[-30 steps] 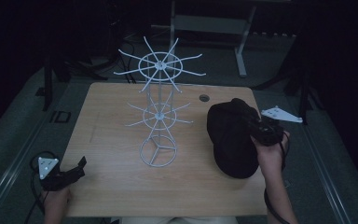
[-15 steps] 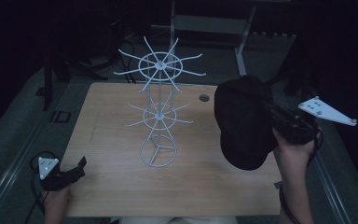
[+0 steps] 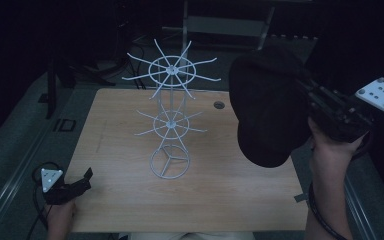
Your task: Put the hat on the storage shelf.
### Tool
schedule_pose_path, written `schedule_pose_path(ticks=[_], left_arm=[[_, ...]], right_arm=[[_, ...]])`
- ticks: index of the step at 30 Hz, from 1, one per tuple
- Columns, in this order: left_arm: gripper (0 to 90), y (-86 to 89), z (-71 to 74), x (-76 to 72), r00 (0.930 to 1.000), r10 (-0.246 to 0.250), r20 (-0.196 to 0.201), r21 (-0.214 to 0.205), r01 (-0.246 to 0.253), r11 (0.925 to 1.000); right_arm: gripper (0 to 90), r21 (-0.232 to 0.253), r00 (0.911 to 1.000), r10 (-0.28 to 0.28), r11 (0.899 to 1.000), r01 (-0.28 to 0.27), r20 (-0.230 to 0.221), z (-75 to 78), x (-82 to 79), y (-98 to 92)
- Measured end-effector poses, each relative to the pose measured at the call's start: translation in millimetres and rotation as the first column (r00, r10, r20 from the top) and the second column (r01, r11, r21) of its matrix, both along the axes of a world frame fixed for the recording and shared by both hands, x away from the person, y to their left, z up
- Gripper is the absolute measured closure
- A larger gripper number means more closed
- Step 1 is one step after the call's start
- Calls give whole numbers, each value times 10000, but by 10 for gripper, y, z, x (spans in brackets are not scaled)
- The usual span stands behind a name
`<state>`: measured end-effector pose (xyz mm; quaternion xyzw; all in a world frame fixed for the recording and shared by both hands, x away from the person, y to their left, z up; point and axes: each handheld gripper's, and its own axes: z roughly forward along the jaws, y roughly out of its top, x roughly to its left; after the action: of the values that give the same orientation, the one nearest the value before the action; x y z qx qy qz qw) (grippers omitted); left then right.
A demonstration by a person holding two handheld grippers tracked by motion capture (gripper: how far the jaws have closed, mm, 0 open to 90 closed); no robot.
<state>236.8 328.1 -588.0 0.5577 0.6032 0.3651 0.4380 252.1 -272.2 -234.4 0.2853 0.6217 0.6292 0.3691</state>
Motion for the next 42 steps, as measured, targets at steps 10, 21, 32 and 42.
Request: schedule_pose_path(ticks=[10,21,32,42], left_arm=[[14,0,0,-1,10000,-8,22,0,8,10000],[14,4,-1,-3,10000,-37,33,-35,37,10000],[14,3,-1,-3,10000,-22,45,-36,22,10000],[14,4,-1,-4,10000,-34,26,-40,34,10000]], right_arm=[[811,-191,9856,1555,9878,-1546,656,228,-175,394],[810,-1190,9595,2770,9557,-2694,522,165,-244,874],[809,-1564,9358,3457,9227,-3524,-691,-238,-100,1007],[802,-1594,9190,3701,9074,-3889,-1355,-539,-2,1023]])
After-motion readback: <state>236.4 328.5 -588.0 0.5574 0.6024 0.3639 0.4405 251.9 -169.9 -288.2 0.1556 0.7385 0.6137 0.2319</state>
